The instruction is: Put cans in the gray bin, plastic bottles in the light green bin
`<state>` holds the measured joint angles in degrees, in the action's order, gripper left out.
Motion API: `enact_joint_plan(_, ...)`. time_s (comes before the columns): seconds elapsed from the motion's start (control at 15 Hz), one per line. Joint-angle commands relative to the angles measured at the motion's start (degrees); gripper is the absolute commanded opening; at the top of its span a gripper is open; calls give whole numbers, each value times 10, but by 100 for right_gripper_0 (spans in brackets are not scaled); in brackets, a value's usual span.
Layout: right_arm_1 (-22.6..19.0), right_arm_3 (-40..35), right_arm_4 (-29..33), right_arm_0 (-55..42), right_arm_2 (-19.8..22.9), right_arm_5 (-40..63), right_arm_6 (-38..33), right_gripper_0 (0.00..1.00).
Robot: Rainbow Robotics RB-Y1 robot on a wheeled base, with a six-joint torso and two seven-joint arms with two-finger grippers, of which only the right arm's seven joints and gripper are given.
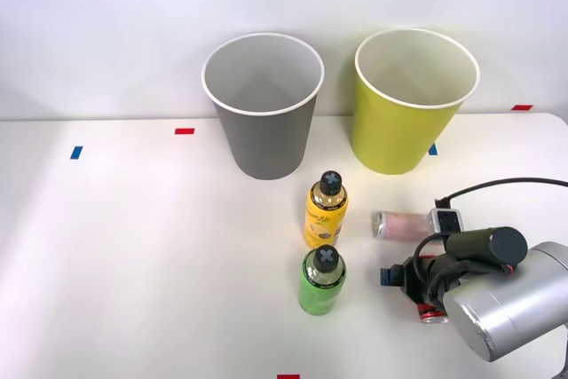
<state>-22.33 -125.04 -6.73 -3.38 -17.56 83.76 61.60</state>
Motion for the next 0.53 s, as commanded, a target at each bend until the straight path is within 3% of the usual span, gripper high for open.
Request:
enact_joint_plan(0.07,0,0,1,0,0,-3,2,75)
enact_joint_plan(0.13,0,0,1,0,0,-3,5,63)
enact_joint_plan(0.33,-1,0,2,0,0,-11,0,0)
enact_joint_plan(0.53,0,0,7,-1,0,-14,2,0)
